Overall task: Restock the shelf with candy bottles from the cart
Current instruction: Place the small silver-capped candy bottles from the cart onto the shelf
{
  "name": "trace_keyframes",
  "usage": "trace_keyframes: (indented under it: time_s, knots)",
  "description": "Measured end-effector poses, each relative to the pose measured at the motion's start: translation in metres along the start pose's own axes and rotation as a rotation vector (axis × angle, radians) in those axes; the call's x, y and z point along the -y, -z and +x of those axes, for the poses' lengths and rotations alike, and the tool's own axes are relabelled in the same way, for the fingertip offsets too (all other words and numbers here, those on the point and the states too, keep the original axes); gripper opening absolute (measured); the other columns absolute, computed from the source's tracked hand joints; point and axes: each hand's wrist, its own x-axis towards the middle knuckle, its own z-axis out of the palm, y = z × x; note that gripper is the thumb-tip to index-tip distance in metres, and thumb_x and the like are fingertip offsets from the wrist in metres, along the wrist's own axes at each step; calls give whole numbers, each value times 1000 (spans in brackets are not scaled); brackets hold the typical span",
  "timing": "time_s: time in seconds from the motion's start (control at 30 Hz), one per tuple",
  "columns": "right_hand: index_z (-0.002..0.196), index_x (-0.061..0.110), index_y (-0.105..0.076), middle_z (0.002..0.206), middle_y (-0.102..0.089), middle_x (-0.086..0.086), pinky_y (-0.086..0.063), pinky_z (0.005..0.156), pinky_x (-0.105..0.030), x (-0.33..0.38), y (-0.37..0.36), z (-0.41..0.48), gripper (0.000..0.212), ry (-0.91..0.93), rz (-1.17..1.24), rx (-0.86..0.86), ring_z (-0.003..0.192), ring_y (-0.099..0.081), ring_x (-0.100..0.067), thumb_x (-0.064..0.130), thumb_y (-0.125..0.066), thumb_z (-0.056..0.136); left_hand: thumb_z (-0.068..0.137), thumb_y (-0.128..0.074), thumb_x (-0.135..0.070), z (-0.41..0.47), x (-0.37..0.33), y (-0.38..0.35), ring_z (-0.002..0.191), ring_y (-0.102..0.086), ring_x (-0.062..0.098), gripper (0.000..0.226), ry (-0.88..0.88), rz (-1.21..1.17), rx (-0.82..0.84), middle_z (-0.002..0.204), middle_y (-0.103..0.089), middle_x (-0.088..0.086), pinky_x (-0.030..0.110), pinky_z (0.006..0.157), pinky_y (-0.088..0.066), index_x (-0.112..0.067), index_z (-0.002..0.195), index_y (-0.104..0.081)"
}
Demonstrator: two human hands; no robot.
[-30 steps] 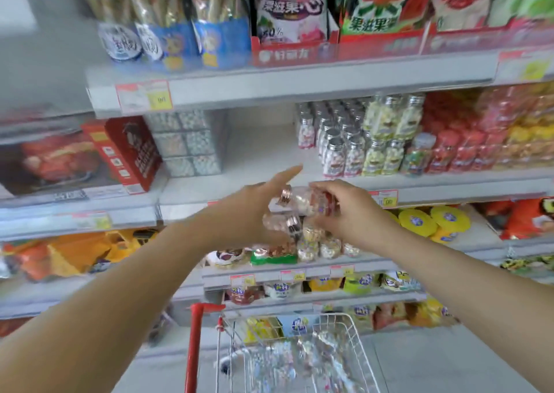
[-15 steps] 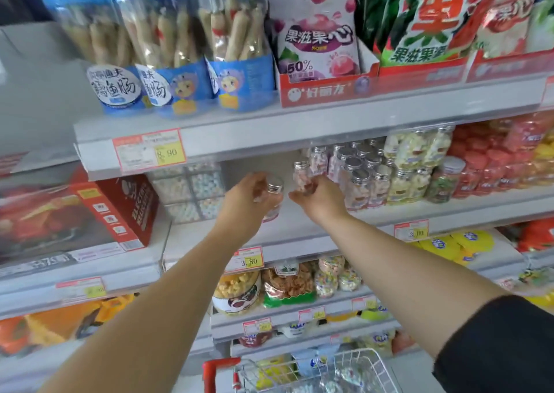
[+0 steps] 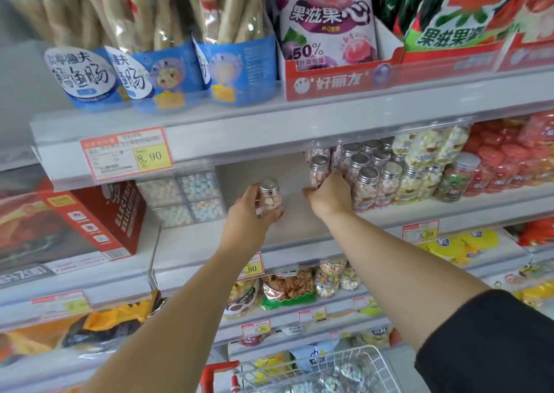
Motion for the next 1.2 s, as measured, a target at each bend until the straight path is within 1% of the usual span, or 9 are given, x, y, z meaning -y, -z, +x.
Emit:
trace_keyframes:
  time_s: [0.1,0.17,0.2,0.3,0.4,0.53,0.7,1.07,1.2]
  knots:
    - [136,-3,-40,114,-67,-13,-50,83,-31,-3,5,-11,78,53,-4,63,109,-63,-30,35,-79,80,85,-75,-33,3,2,-1,108,-60,16,51,1,21,14,118,-65,-4,28,87,-46,-22,130,-54]
    - [138,1,-41,120,-63,-11,-50,93,-35,-11,11,-21,87,120,-37,84,115,-60,-30,50,-76,74,84,-76,-33,4,2,-1,106,-61,15,50,-6,21,21,117,-66,-5,29,87,-47,-22,129,-54]
    - [137,5,-44,123,-61,-9,-48,96,-36,-15,15,-29,84,161,-32,90,116,-58,-29,51,-75,75,84,-76,-33,4,3,-1,105,-61,15,51,-11,17,22,116,-66,-6,28,86,-47,-22,129,-54]
    - [127,13,-55,115,-60,-3,-44,92,-31,-20,24,-52,43,402,-198,110,106,-56,-19,32,-67,91,83,-76,-35,4,3,-2,104,-62,14,52,-17,8,20,116,-66,-7,28,87,-48,-23,129,-54]
    - [126,18,-58,127,-61,-1,-46,96,-42,-16,18,-49,31,637,-511,132,116,-54,-24,27,-50,98,83,-76,-34,5,4,-2,103,-62,14,49,-24,9,22,115,-67,-7,30,87,-49,-23,126,-55]
    - [133,19,-53,142,-52,0,-43,97,-41,-14,10,-34,39,592,-714,203,128,-42,-28,29,-40,98,84,-76,-33,5,4,-1,103,-62,13,48,-26,16,36,114,-67,-6,27,84,-47,-23,126,-55]
    - [138,17,-50,153,-37,-3,-36,104,-44,-16,10,-24,43,559,-794,202,135,-34,-30,34,-37,100,85,-75,-32,4,4,0,101,-62,13,45,-39,22,30,115,-66,-6,25,81,-44,-22,125,-56]
    - [142,19,-45,155,-29,-6,-36,104,-44,-12,10,-14,52,476,-788,270,137,-25,-28,42,-36,96,86,-73,-33,4,5,-1,102,-62,14,44,-40,35,36,116,-66,-5,27,83,-47,-23,125,-55]
    - [145,20,-41,159,-24,-7,-33,109,-47,-11,16,-16,53,489,-779,315,142,-21,-30,42,-36,97,84,-75,-35,7,5,0,103,-62,12,46,-45,26,66,116,-65,-6,27,85,-47,-24,124,-56]
